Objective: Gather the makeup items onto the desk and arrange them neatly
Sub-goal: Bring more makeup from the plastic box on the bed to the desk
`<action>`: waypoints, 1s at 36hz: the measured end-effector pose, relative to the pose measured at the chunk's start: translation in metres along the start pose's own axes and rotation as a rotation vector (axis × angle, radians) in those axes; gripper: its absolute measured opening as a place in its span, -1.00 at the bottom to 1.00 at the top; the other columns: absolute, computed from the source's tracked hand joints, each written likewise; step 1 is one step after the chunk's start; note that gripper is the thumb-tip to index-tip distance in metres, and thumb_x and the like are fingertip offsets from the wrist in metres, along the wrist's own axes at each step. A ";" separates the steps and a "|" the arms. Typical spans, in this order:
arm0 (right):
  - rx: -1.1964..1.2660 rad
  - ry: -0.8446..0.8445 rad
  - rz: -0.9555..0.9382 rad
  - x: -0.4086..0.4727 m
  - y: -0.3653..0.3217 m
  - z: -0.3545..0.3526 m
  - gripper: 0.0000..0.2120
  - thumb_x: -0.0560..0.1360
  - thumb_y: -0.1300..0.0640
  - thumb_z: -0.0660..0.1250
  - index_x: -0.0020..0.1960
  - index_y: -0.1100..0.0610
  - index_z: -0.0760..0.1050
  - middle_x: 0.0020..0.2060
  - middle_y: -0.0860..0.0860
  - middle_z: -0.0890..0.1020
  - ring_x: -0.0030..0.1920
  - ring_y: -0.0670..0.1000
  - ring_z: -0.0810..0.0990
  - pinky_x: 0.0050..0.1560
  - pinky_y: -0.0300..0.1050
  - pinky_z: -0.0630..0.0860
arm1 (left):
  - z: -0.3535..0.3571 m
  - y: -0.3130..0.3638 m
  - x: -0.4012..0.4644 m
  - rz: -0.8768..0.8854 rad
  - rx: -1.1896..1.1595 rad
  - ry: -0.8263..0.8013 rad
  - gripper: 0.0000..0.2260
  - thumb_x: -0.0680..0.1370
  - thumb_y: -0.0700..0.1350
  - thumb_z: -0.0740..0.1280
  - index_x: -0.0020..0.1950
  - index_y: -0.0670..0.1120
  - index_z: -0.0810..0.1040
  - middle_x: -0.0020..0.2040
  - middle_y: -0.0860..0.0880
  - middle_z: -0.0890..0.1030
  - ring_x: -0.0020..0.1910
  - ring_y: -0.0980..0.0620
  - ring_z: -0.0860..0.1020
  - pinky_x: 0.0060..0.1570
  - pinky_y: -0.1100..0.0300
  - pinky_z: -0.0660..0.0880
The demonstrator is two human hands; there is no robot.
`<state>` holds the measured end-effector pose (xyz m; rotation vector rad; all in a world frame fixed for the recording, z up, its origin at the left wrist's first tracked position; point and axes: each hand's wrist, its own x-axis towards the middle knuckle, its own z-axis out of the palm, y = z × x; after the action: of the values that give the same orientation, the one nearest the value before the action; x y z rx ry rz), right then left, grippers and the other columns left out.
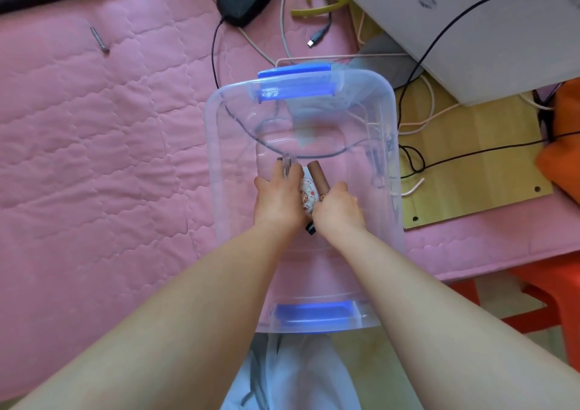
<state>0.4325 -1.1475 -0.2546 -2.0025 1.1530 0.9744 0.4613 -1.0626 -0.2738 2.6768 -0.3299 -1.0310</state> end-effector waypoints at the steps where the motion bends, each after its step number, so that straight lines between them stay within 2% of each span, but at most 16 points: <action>1: 0.034 -0.010 0.015 0.001 0.001 0.001 -0.72 0.54 0.23 0.17 0.23 0.26 0.28 0.20 0.22 0.50 0.20 0.25 0.47 0.04 -0.04 0.40 | -0.001 0.001 0.000 0.006 0.003 -0.001 -0.56 0.43 -0.12 0.32 0.27 -0.11 0.28 0.30 -0.12 0.26 -0.07 -0.13 0.28 -0.13 0.12 0.21; 4: 0.131 -0.050 0.068 0.005 0.003 0.002 -0.62 0.54 0.22 0.18 0.32 0.29 0.24 0.25 0.22 0.47 0.24 0.21 0.46 -0.03 -0.11 0.38 | -0.002 0.002 0.003 0.009 -0.030 0.020 -0.54 0.41 -0.11 0.36 0.25 -0.13 0.30 0.26 -0.17 0.27 0.14 -0.23 0.34 0.01 0.07 0.28; 6: 0.163 -0.072 0.103 0.008 0.005 0.004 -0.52 0.54 0.23 0.18 0.41 0.30 0.16 0.29 0.21 0.44 0.30 0.18 0.41 0.08 -0.10 0.39 | 0.000 0.002 0.006 0.005 -0.047 0.029 -0.50 0.38 -0.08 0.40 0.24 -0.13 0.30 0.26 -0.18 0.28 0.25 -0.28 0.30 0.16 0.02 0.31; 9: 0.208 -0.082 0.140 0.011 0.005 0.007 -0.53 0.53 0.20 0.18 0.39 0.29 0.18 0.29 0.21 0.45 0.29 0.19 0.43 0.18 -0.04 0.41 | 0.002 0.001 0.008 0.004 -0.042 0.011 -0.46 0.38 -0.06 0.42 0.26 -0.15 0.28 0.28 -0.18 0.25 0.30 -0.26 0.24 0.23 -0.01 0.28; 11: 0.257 -0.094 0.157 0.010 0.004 0.008 -0.57 0.51 0.19 0.19 0.33 0.28 0.23 0.24 0.23 0.50 0.21 0.20 0.52 0.15 0.01 0.49 | 0.001 0.001 0.008 0.001 -0.055 0.006 -0.42 0.38 -0.06 0.42 0.30 -0.16 0.25 0.32 -0.20 0.22 0.35 -0.27 0.17 0.27 0.01 0.24; 14: 0.312 -0.108 0.161 0.006 0.001 0.007 -0.61 0.48 0.22 0.19 0.28 0.28 0.27 0.17 0.25 0.54 0.11 0.24 0.58 -0.02 0.02 0.52 | -0.003 0.002 0.006 -0.039 -0.097 -0.015 -0.38 0.38 -0.05 0.43 0.33 -0.18 0.22 0.36 -0.23 0.18 0.32 -0.29 0.21 0.23 0.02 0.27; 16: 0.327 -0.107 0.149 -0.001 -0.001 0.003 -0.55 0.48 0.24 0.19 0.34 0.31 0.24 0.19 0.27 0.52 0.12 0.25 0.57 -0.15 -0.03 0.48 | -0.010 0.004 0.003 -0.100 -0.145 -0.037 -0.35 0.36 -0.06 0.44 0.35 -0.17 0.23 0.41 -0.27 0.14 0.30 -0.30 0.26 0.20 -0.03 0.34; 18: 0.316 -0.092 0.124 -0.010 -0.004 -0.004 -0.55 0.49 0.26 0.18 0.36 0.32 0.22 0.22 0.26 0.49 0.13 0.25 0.55 -0.10 -0.06 0.46 | -0.019 0.006 -0.004 -0.113 -0.171 -0.047 -0.35 0.35 -0.07 0.44 0.35 -0.17 0.23 0.42 -0.28 0.14 0.30 -0.30 0.28 0.19 -0.03 0.37; 19: 0.308 -0.076 0.105 -0.014 -0.004 -0.008 -0.60 0.50 0.26 0.18 0.32 0.31 0.25 0.21 0.24 0.48 0.11 0.23 0.54 -0.05 -0.05 0.46 | -0.024 0.008 -0.008 -0.100 -0.178 -0.049 -0.36 0.35 -0.07 0.43 0.34 -0.17 0.24 0.41 -0.28 0.16 0.31 -0.30 0.28 0.20 -0.02 0.37; 21: 0.316 -0.050 0.079 -0.026 -0.005 -0.017 -0.69 0.50 0.28 0.17 0.24 0.28 0.31 0.16 0.22 0.50 0.01 0.18 0.51 -0.08 -0.07 0.44 | -0.035 0.011 -0.017 -0.056 -0.197 -0.036 -0.40 0.33 -0.09 0.44 0.28 -0.17 0.27 0.36 -0.25 0.23 0.29 -0.28 0.32 0.17 0.01 0.39; 25: 0.471 -0.050 0.039 -0.061 -0.010 -0.033 -0.77 0.45 0.27 0.19 0.10 0.19 0.34 0.07 0.22 0.54 -0.01 0.26 0.59 -0.08 0.16 0.60 | -0.065 0.019 -0.043 -0.011 -0.249 0.005 -0.45 0.28 -0.05 0.48 0.14 -0.11 0.28 0.20 -0.16 0.29 0.15 -0.19 0.41 0.03 0.05 0.46; 28: 0.513 -0.076 -0.051 -0.091 -0.016 -0.049 -0.82 0.41 0.27 0.17 0.02 0.19 0.35 0.01 0.25 0.57 -0.21 0.23 0.64 -0.15 0.15 0.63 | -0.094 0.021 -0.068 0.010 -0.256 0.063 -0.47 0.28 0.00 0.49 0.11 -0.08 0.29 0.17 -0.12 0.31 0.12 -0.13 0.43 -0.09 0.14 0.40; 30: 0.534 -0.099 -0.110 -0.113 -0.023 -0.059 -0.82 0.44 0.33 0.14 0.03 0.22 0.35 -0.10 0.22 0.55 -0.42 0.14 0.58 -0.29 0.00 0.63 | -0.116 0.020 -0.087 0.030 -0.258 0.104 -0.46 0.27 -0.02 0.49 0.12 -0.09 0.31 0.17 -0.11 0.33 0.11 -0.13 0.44 -0.07 0.12 0.42; 31: 0.525 -0.106 -0.142 -0.123 -0.026 -0.063 -0.84 0.45 0.34 0.13 0.01 0.21 0.35 -0.17 0.20 0.53 -0.46 0.11 0.54 -0.33 -0.05 0.59 | -0.128 0.018 -0.097 0.034 -0.259 0.118 -0.46 0.27 -0.03 0.49 0.14 -0.09 0.32 0.18 -0.11 0.33 0.12 -0.13 0.45 -0.05 0.12 0.43; 36: 0.408 -0.111 -0.303 -0.179 -0.053 -0.069 -0.89 0.39 0.33 0.16 -0.21 0.13 0.35 -0.33 0.15 0.49 -0.31 0.12 0.49 -0.25 -0.04 0.44 | -0.175 -0.001 -0.152 -0.037 -0.308 0.219 -0.49 0.27 -0.02 0.48 0.13 -0.06 0.35 0.17 -0.06 0.35 0.09 -0.08 0.45 -0.17 0.20 0.31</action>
<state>0.4379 -1.1030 -0.0608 -1.7057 0.8726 0.6280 0.4708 -0.9896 -0.0545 2.4893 -0.0703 -0.7208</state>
